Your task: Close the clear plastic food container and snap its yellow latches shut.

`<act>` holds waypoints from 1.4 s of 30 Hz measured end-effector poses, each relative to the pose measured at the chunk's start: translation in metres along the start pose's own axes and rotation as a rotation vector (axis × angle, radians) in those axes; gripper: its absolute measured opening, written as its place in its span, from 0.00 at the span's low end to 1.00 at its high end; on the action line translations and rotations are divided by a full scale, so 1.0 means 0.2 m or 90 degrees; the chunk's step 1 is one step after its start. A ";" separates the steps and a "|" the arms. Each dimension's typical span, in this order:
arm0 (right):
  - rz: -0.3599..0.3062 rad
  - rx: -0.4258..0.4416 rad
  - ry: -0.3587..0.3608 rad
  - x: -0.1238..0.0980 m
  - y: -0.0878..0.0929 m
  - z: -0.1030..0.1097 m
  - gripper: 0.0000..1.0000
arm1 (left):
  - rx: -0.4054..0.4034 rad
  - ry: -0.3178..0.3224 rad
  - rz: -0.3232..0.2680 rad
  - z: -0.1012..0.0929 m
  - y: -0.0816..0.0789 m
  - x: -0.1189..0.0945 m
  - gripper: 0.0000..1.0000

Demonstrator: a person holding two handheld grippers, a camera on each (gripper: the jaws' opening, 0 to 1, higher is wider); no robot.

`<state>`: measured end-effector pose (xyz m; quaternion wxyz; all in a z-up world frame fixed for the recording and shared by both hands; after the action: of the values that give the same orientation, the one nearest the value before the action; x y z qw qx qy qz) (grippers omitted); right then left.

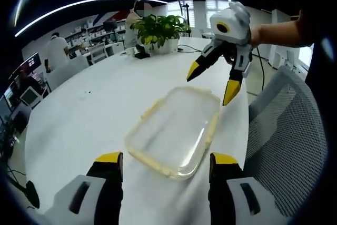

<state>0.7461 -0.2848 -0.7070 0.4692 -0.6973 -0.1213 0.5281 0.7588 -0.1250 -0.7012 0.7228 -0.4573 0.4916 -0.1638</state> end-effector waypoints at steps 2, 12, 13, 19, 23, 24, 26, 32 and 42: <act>-0.005 0.006 0.004 0.01 0.01 0.01 0.59 | 0.001 -0.002 0.003 -0.01 0.01 0.01 0.60; -0.027 0.028 0.028 0.05 0.00 0.02 0.55 | -0.017 -0.006 0.003 0.00 0.04 0.04 0.54; -0.029 0.032 0.028 0.06 0.00 0.02 0.55 | -0.018 -0.006 0.003 0.00 0.04 0.04 0.54; -0.027 0.034 0.034 0.07 0.01 0.02 0.54 | -0.022 0.003 0.011 0.00 0.06 0.06 0.52; -0.027 0.037 0.034 0.07 0.01 0.01 0.54 | -0.020 0.006 0.013 0.00 0.06 0.07 0.52; -0.027 0.036 0.034 0.07 0.00 0.01 0.54 | -0.020 0.006 0.014 0.01 0.06 0.07 0.52; -0.026 0.036 0.033 0.08 0.00 0.00 0.54 | -0.020 0.006 0.015 0.02 0.06 0.07 0.52; -0.027 0.033 0.032 0.10 -0.03 -0.04 0.54 | -0.020 0.004 0.020 0.06 0.05 0.08 0.52; -0.027 0.036 0.035 0.14 -0.06 -0.11 0.54 | -0.017 0.006 0.029 0.15 0.03 0.12 0.52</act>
<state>0.7815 -0.2707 -0.7148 0.5030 -0.6952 -0.1079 0.5020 0.7943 -0.1239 -0.7173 0.7178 -0.4549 0.5074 -0.1430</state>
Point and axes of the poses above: the point that each gripper's makers call its tool centre point, and the gripper's own axes: x roughly forward along the fingers, z roughly to its left, y roughly out of its underside, the point moved 2 cm from there along -x, roughly backward along the fingers, and after that the axes turned 4 degrees about -z, right-handed, at the moved point
